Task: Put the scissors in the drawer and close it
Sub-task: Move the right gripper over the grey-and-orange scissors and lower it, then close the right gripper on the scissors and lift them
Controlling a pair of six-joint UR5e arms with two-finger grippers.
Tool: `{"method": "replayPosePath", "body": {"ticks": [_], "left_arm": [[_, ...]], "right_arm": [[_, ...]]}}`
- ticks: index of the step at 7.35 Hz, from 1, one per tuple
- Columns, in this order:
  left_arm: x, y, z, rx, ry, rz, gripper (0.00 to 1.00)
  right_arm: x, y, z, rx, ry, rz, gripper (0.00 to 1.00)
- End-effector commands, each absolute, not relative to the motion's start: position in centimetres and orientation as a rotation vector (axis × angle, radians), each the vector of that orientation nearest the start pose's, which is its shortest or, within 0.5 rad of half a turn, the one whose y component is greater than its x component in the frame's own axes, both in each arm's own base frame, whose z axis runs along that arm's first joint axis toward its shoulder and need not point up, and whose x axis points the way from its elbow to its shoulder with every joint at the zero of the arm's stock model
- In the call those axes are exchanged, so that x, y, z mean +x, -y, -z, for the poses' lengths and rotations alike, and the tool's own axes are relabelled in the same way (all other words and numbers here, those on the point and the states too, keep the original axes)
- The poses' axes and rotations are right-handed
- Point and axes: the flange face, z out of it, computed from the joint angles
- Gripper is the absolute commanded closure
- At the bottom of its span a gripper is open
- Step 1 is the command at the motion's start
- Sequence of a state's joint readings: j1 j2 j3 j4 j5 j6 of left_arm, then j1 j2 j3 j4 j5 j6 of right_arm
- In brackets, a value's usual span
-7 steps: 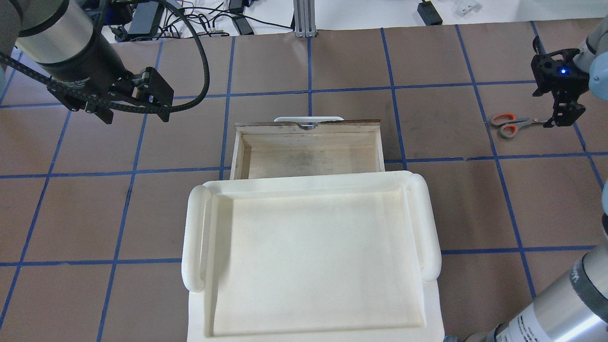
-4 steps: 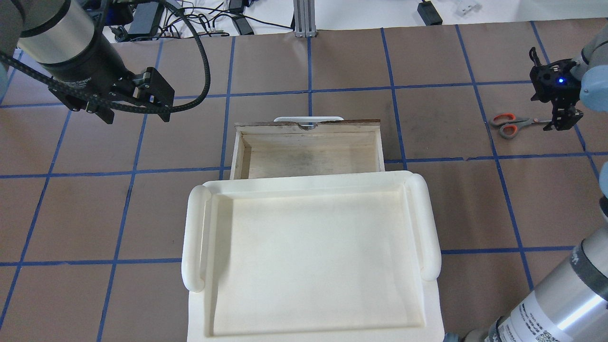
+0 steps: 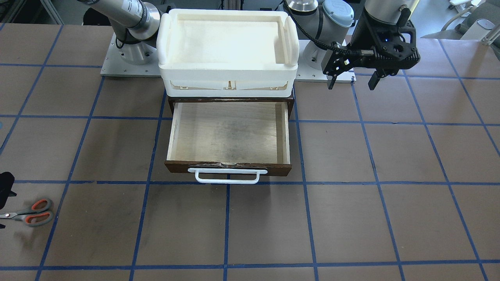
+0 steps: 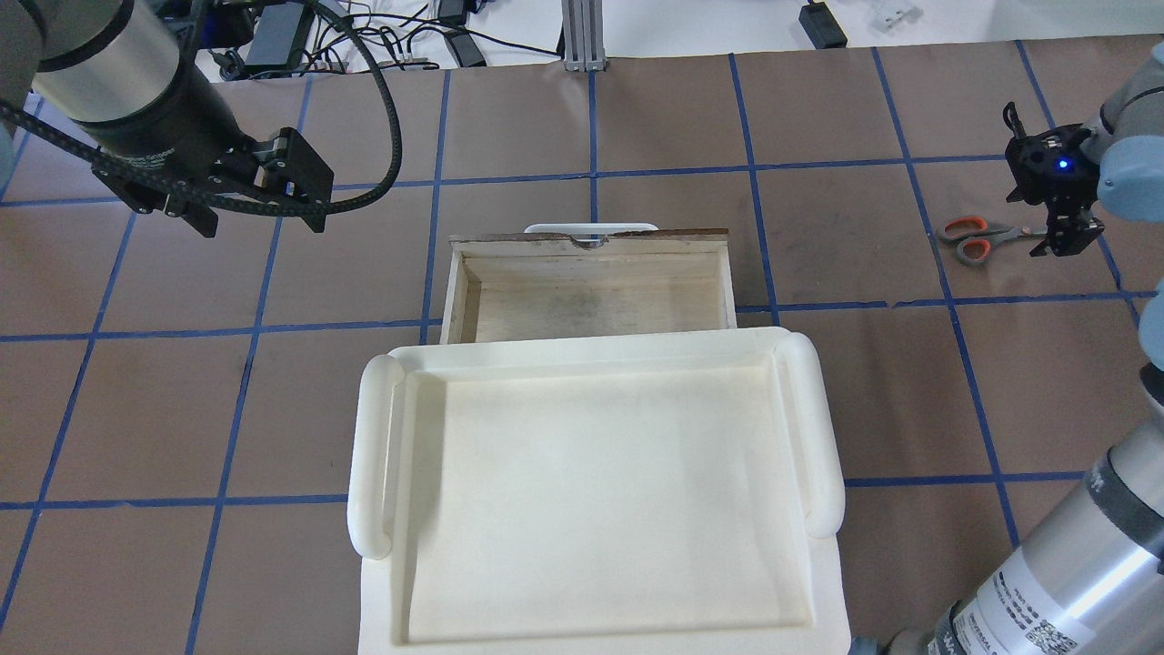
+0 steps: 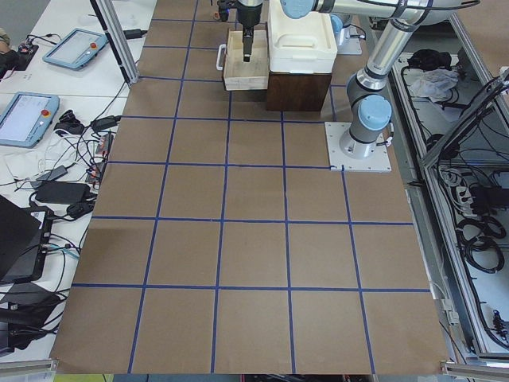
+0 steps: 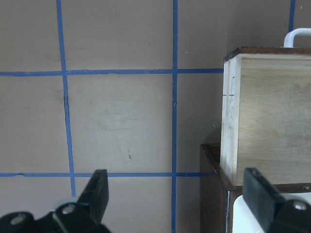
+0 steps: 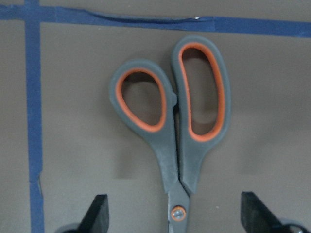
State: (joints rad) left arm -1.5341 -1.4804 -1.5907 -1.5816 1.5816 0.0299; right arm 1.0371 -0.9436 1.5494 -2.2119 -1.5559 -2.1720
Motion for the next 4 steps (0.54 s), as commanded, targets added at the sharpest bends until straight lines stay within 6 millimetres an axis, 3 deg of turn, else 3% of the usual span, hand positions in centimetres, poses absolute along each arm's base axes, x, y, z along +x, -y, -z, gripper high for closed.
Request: {"method": "replayPosePath", "body": {"ticks": [1,3,4], "left_arm": [[-11.56,46.39,-51.93,-0.015,-3.125,0.090,0.00],[-11.39,46.15,-52.22,-0.015,-3.120,0.092,0.00],[-11.19,46.21,-52.36,-0.015,-3.120,0.104,0.00]], "right_arm": [[-22.64,65.19,-17.30,-2.302,-2.148,0.059,0.07],[-22.55,65.24,-17.21,-2.314,-2.136,0.059,0.08],[-22.55,65.24,-17.11,-2.314,-2.133,0.059,0.14]]}}
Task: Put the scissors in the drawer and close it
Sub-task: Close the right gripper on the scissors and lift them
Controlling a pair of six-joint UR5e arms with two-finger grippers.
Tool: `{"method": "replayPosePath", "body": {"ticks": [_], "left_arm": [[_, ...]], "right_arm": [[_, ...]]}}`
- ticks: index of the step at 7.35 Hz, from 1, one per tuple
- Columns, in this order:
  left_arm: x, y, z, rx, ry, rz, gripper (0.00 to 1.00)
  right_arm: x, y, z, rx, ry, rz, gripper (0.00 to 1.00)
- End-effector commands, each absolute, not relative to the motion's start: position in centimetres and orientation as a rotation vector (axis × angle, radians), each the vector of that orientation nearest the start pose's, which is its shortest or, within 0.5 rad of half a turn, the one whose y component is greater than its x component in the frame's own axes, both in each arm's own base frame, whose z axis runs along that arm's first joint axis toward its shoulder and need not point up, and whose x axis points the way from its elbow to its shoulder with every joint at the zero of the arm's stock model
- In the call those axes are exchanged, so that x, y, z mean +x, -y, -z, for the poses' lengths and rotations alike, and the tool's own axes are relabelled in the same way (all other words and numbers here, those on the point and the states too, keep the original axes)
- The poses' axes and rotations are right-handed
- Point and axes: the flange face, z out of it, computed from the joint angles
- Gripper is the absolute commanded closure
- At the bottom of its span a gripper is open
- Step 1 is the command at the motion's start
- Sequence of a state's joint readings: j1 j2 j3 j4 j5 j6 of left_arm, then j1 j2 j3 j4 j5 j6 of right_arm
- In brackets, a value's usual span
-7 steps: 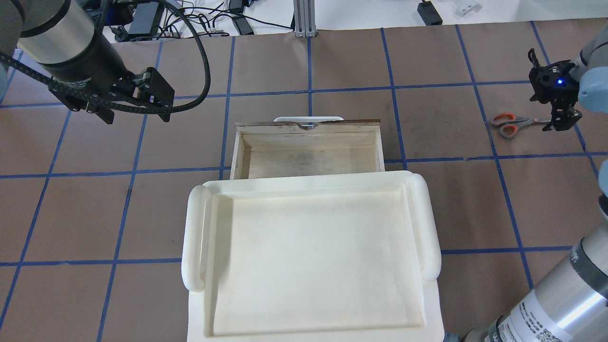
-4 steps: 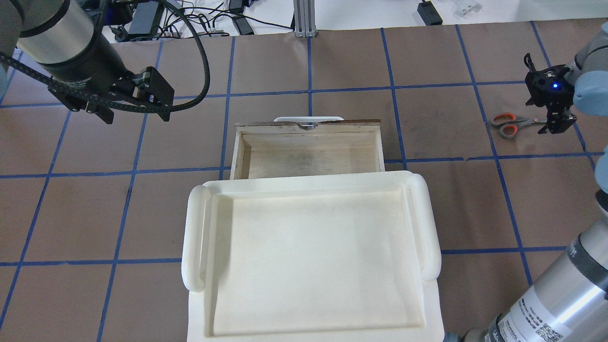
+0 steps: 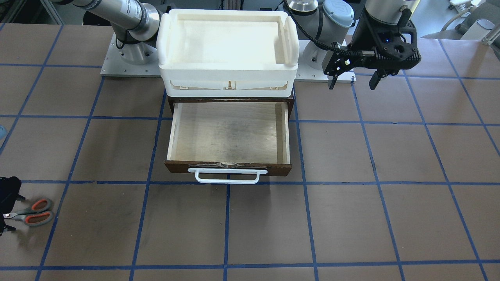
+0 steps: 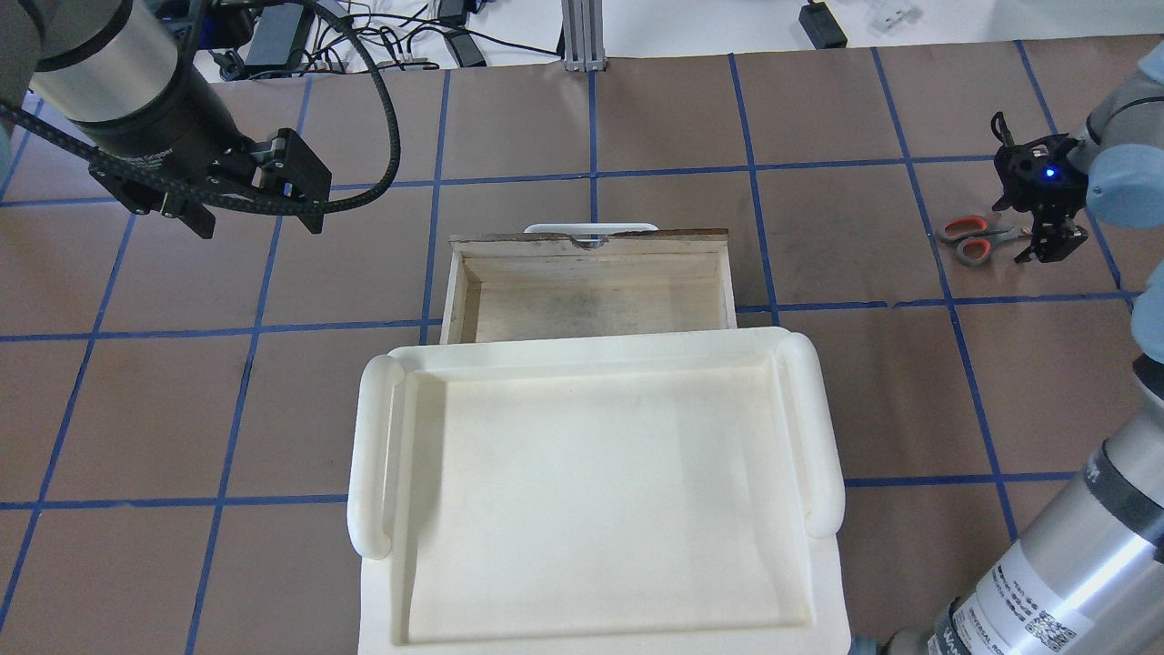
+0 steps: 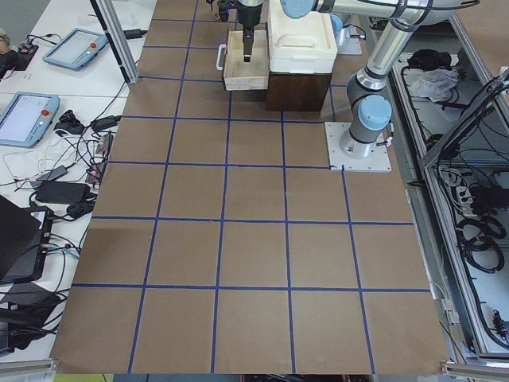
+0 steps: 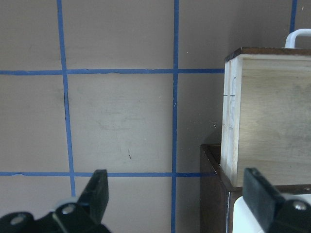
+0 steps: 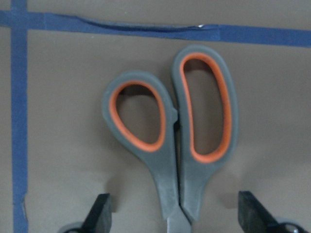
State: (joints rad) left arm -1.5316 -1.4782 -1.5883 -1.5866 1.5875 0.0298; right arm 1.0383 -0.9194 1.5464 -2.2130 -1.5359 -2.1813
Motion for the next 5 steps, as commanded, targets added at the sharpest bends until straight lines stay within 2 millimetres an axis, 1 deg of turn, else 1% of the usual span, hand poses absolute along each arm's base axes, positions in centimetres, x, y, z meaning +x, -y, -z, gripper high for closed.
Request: {"method": "replayPosePath", "body": {"ticks": [1,2,3,4,5], "left_arm": [[-10.78,46.36,-52.29,-0.034,-3.122,0.102,0.00],[-10.70,46.42,-52.14,-0.020,-3.122,0.097,0.00],[-10.69,46.72,-52.41,-0.020,-3.121,0.106,0.00],[-10.67,46.47,-52.91,-0.020,-3.117,0.123,0.00],[-10.31,46.51,-52.70,-0.022,-3.075,0.109,0.00]], "right_arm": [[-22.55,65.24,-17.21,-2.317,-2.132,0.059,0.39],[-22.55,65.24,-17.21,-2.333,-2.115,0.059,0.60],[-22.58,65.24,-17.33,-2.349,-2.103,0.056,0.97],[-22.51,65.34,-17.51,-2.404,-2.054,0.060,1.00],[-22.31,65.53,-17.75,-2.440,-2.036,0.057,1.00]]}}
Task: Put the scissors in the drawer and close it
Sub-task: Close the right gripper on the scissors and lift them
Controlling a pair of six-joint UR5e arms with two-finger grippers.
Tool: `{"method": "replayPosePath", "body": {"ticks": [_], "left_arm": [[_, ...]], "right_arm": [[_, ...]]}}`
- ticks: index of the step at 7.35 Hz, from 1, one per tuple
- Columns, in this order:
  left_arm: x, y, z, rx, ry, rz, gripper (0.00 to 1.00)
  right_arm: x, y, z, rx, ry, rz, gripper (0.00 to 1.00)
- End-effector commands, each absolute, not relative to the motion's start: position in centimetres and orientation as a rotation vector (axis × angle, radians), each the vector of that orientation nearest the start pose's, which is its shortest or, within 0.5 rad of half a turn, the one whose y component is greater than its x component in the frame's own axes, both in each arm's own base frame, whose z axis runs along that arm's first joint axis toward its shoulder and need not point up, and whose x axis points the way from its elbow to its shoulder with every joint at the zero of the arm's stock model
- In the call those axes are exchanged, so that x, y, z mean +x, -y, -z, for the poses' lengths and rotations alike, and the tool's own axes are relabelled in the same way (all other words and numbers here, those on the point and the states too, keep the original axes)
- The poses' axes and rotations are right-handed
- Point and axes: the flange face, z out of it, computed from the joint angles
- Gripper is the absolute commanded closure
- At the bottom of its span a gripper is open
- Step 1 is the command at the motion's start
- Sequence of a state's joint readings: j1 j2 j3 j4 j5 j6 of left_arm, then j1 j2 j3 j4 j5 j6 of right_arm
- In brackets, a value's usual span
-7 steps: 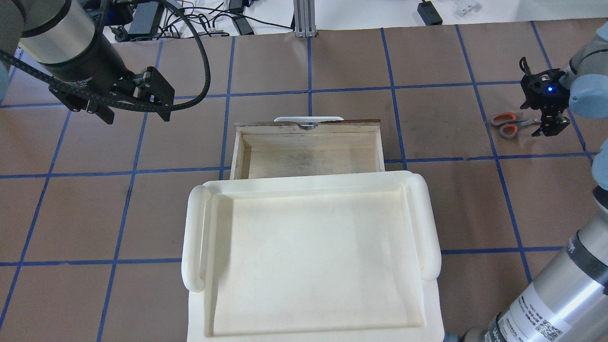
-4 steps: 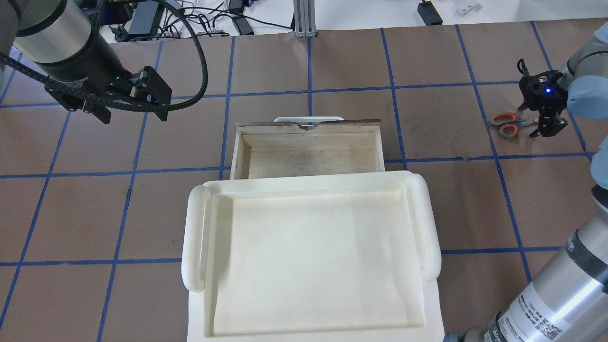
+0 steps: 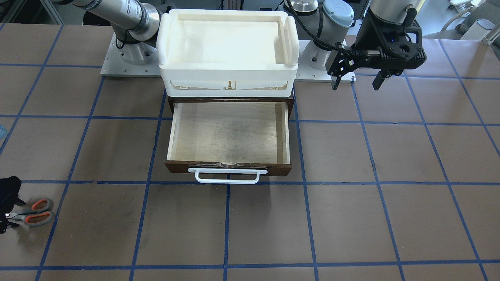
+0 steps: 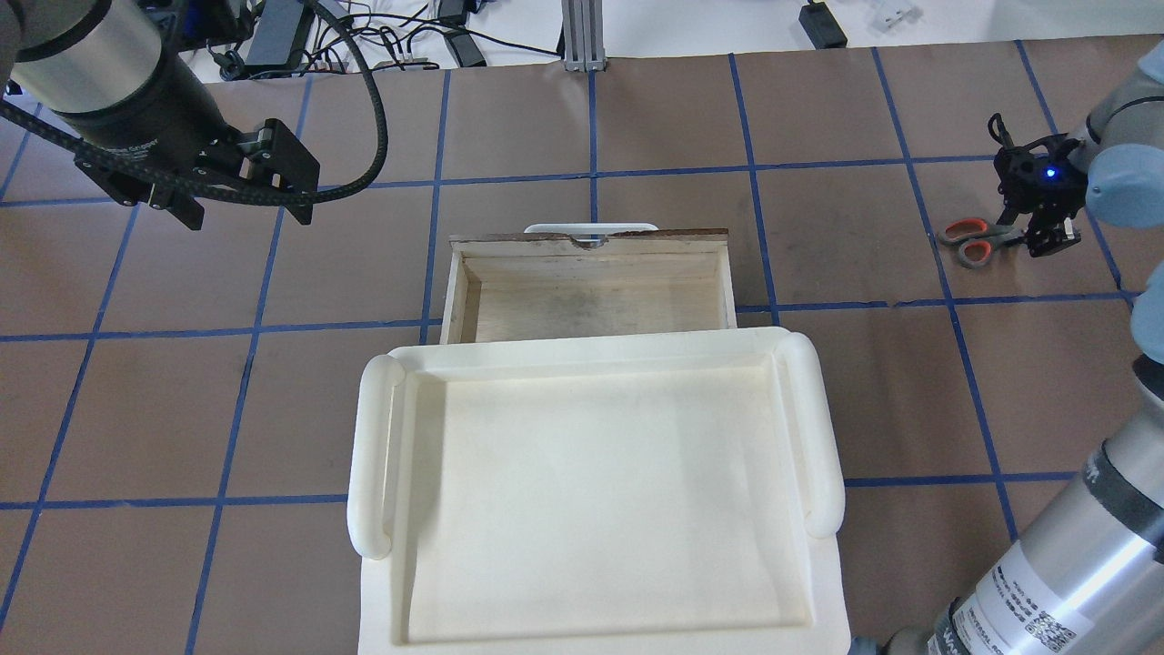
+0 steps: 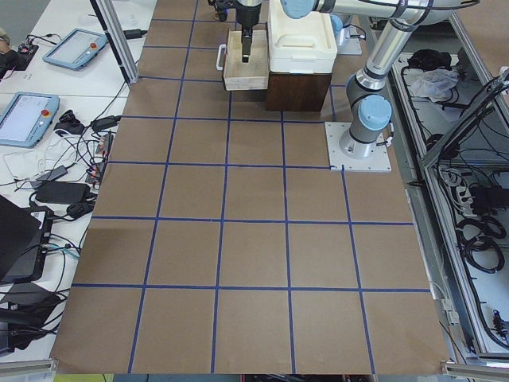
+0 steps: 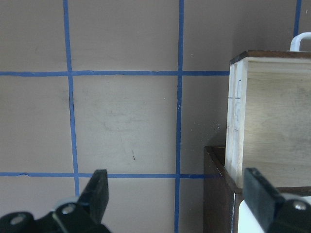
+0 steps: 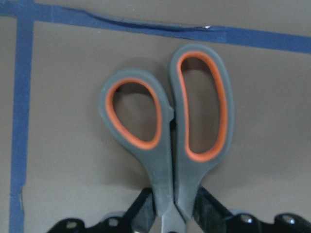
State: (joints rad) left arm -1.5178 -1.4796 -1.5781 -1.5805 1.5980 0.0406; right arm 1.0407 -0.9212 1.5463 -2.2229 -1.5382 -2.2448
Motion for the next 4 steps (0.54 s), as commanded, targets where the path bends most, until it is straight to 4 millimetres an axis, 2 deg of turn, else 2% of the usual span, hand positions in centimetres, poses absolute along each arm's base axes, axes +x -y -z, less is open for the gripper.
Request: {"method": "replayPosePath", "body": {"ticks": [1,2,3,4], "left_arm": [[-10.2,46.5,-52.9,-0.025,-3.066,0.113,0.00],[-10.2,46.4,-53.2,-0.023,-3.066,0.124,0.00],[-10.3,46.7,-52.8,-0.025,-3.076,0.112,0.00],[-10.6,46.5,-52.9,-0.025,-3.081,0.115,0.00]], "right_arm": [[-22.3,65.5,-18.0,-2.441,-2.037,0.050,1.00],[-22.2,65.6,-19.2,-2.454,-2.047,0.065,1.00],[-21.6,65.8,-22.3,-2.472,-2.076,0.087,1.00],[-19.8,65.7,-25.6,-2.495,-2.065,0.148,1.00]]}}
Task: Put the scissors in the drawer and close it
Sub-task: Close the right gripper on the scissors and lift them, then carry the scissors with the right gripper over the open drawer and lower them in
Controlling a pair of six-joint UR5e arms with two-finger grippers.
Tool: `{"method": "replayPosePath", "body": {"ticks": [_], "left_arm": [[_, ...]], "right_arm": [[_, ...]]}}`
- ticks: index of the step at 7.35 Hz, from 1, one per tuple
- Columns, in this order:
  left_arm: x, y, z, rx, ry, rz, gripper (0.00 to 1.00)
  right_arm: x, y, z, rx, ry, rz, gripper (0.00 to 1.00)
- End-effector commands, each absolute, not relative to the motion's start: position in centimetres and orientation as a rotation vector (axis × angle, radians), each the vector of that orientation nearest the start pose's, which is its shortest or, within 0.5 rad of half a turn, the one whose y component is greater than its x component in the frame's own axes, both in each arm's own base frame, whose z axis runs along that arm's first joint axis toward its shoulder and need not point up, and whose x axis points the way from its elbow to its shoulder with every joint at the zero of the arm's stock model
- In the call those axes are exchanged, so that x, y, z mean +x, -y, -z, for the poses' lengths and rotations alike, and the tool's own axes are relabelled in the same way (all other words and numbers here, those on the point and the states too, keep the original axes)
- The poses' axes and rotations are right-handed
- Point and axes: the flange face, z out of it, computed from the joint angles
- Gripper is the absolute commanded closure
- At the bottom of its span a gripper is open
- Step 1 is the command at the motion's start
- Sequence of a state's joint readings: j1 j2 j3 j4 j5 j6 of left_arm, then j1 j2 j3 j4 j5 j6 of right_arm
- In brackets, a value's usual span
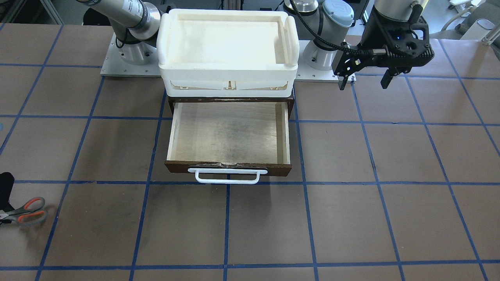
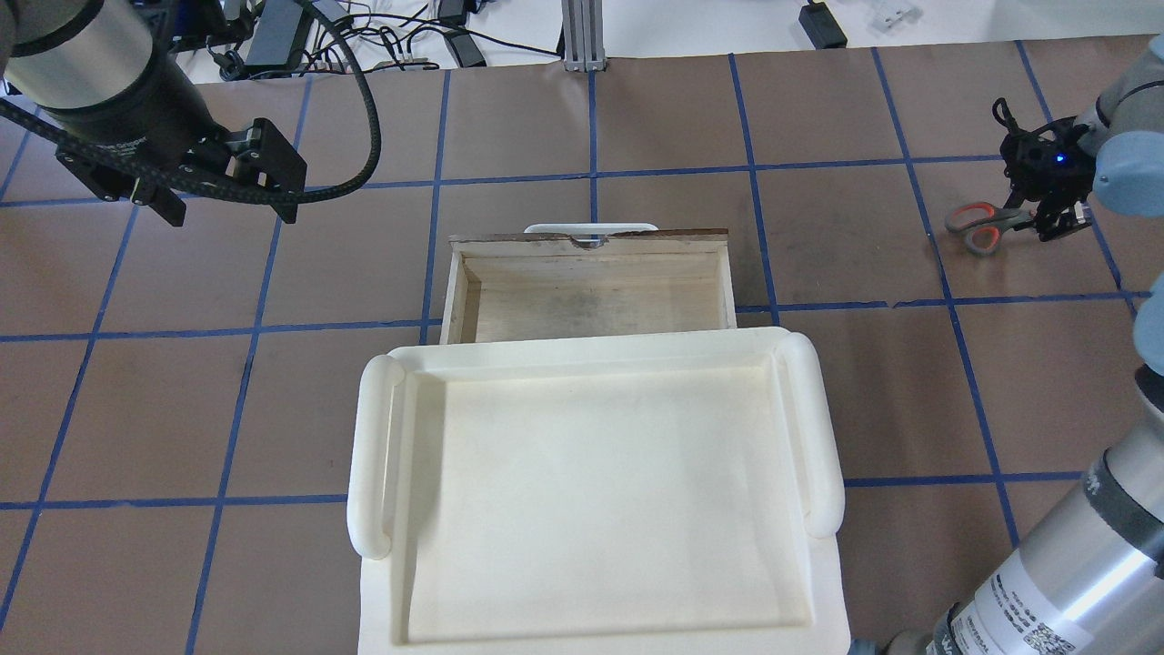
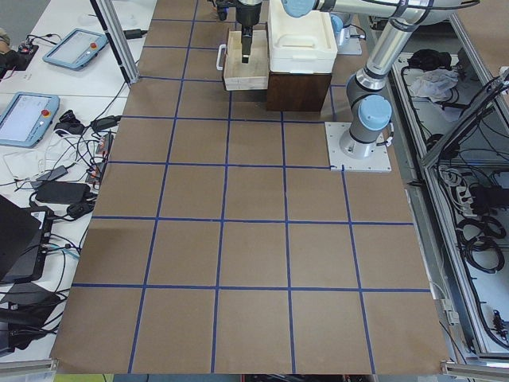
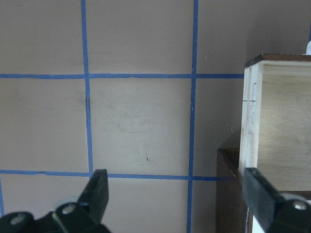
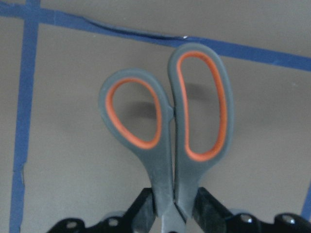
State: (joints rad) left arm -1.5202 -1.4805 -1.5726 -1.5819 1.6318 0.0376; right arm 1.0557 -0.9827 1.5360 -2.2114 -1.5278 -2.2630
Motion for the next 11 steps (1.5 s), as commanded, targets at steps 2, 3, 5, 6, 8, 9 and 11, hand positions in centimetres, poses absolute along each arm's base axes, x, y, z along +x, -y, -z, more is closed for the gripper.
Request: {"method": "replayPosePath", "body": {"ticks": [2,3,5,6,8,9,11], "left_arm": [[-11.1,46.6,-52.8,-0.023,-3.112,0.116,0.00],[-11.4,46.7,-52.8,-0.014,-3.145,0.123,0.00],[-11.3,46.0,-53.1,0.007,-3.134,0.106,0.00],[-11.4,45.9,-53.1,0.007,-3.136,0.099,0.00],[-11.3,46.3,-51.9,0.005,-3.141,0.058,0.00],[-11.3,46.0,-51.9,-0.036,-3.150,0.059,0.00],[-11.1,45.9,-52.1,-0.024,-3.153,0.069,0.00]], "right_arm": [[-14.5,63.8,-32.4,-2.382,-2.105,0.174,1.00],[-10.9,62.8,-35.0,-2.315,-2.135,0.163,1.00],[-2.9,61.2,-38.7,-2.202,-2.202,0.143,1.00],[0.5,60.1,-40.2,-2.131,-2.253,0.132,1.00],[10.2,58.4,-41.3,-2.014,-2.347,0.102,1.00],[15.0,57.3,-41.4,-1.964,-2.383,0.089,1.00],[22.7,54.9,-41.0,-1.899,-2.455,0.053,1.00]]}}
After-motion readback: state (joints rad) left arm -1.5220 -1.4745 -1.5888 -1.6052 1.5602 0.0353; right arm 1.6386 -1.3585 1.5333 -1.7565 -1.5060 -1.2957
